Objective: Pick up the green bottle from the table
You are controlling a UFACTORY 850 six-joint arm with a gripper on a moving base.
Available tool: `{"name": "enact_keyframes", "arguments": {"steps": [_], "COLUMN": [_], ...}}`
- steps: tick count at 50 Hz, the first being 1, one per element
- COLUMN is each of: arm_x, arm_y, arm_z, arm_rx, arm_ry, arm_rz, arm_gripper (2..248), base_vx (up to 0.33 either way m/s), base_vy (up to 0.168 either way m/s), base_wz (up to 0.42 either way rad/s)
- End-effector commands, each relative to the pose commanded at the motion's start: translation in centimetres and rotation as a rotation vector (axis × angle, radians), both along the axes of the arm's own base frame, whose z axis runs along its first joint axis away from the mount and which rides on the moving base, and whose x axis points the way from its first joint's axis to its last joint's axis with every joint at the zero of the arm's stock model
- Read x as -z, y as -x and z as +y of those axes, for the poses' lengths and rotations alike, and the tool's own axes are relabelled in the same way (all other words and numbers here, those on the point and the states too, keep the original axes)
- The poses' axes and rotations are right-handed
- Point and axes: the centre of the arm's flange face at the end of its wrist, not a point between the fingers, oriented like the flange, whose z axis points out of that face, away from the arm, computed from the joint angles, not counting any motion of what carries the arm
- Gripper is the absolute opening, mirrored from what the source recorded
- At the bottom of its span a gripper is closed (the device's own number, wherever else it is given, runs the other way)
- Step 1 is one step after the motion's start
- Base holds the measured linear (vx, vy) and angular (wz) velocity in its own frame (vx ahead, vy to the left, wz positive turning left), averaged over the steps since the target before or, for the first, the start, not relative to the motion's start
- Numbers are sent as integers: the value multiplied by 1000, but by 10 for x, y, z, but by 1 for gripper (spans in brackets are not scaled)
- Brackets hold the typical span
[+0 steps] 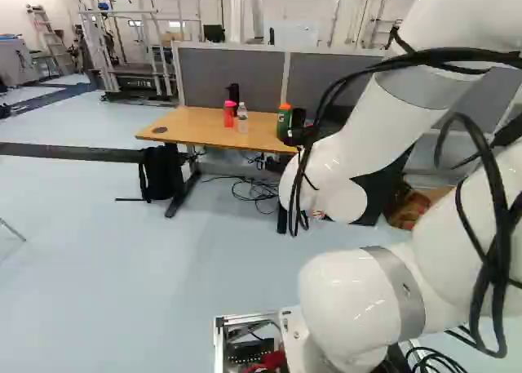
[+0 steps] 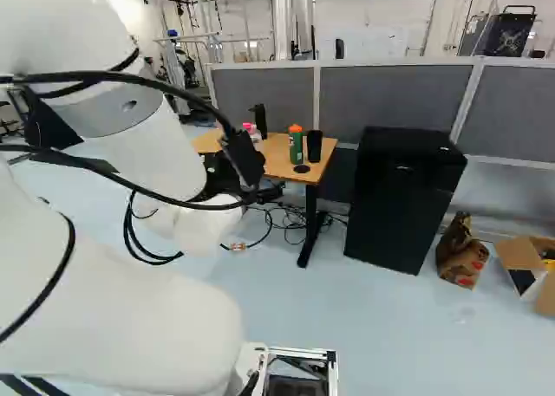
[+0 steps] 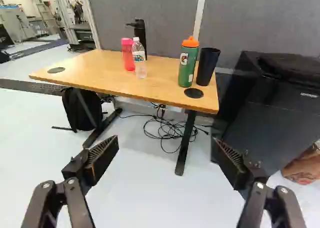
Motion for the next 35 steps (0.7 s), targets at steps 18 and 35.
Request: {"name": "enact_keyframes", "arguments": {"steps": [18,35], "arm_x": [0,0], "arm_y": [0,0], "arm_z": [0,0], "arm_rx": [0,0], "arm_ry": [0,0], "arm_rz": [0,0], "arm_gripper": [247,247], "base_vx": [88,203], "base_vy": [6,48], "base_wz": [-184,-249]}}
